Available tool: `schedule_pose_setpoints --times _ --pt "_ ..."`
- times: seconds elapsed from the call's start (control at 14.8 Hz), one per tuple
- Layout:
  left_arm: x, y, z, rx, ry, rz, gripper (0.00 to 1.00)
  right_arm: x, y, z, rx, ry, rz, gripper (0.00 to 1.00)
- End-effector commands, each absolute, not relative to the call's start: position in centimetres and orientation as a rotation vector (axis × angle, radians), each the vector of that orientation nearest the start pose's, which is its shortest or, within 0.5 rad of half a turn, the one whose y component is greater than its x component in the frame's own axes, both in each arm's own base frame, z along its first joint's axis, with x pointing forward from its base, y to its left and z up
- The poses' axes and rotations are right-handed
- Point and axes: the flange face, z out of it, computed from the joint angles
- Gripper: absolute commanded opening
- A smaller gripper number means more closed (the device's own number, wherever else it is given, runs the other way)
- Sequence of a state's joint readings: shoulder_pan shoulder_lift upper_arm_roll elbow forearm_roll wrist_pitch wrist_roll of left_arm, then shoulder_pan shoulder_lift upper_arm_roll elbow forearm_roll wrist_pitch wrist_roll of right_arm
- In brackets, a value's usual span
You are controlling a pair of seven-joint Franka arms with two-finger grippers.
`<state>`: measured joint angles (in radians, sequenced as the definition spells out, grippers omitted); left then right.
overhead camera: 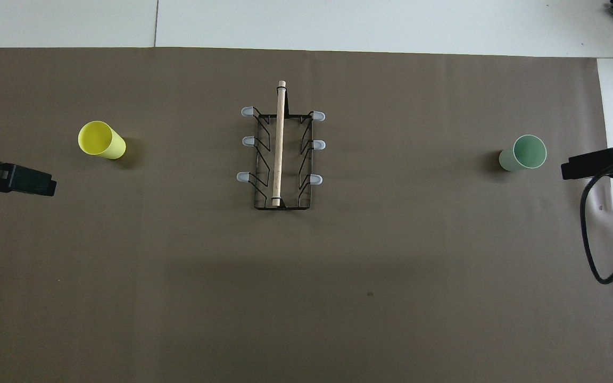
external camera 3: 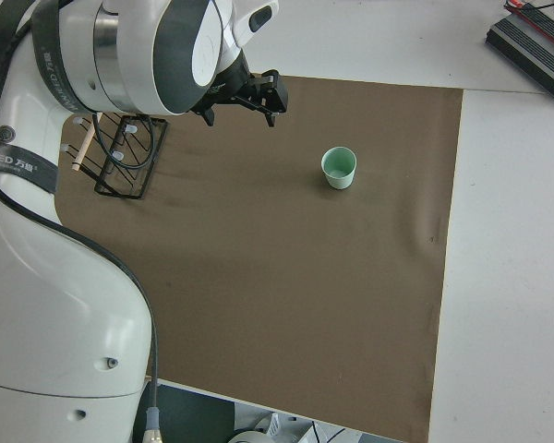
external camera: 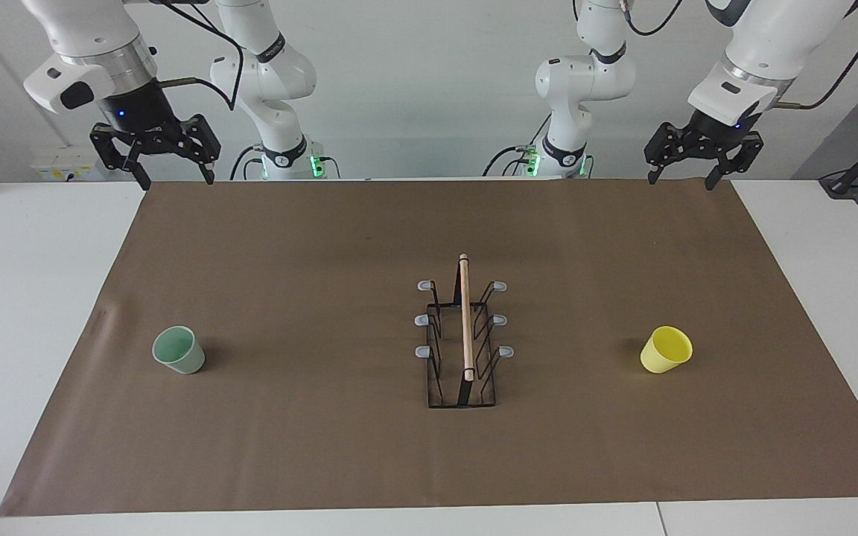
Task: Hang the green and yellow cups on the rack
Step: 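Move the left gripper toward the yellow cup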
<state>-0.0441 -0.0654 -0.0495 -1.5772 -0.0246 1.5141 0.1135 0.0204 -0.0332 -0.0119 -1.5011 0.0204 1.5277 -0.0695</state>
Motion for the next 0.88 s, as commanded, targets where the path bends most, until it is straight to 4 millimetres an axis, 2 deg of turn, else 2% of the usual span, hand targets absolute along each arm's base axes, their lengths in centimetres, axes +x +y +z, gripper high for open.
schedule_pose_setpoints --times 0.0,0.61,0.81 --pt "51.9 -5.3 65.4 -3.152 0.316 0.005 1.00 54.1 0.6 67.2 -3.123 -0.091 -0.077 1.00" --pt "52.4 -5.2 65.4 -3.139 0.327 -0.029 1.00 54.1 0.9 66.5 -3.123 -0.105 -0.065 1.00" --pt "53.7 -5.6 63.9 -3.142 0.331 -0.049 1.00 53.7 0.5 66.0 -3.128 -0.097 -0.034 1.00"
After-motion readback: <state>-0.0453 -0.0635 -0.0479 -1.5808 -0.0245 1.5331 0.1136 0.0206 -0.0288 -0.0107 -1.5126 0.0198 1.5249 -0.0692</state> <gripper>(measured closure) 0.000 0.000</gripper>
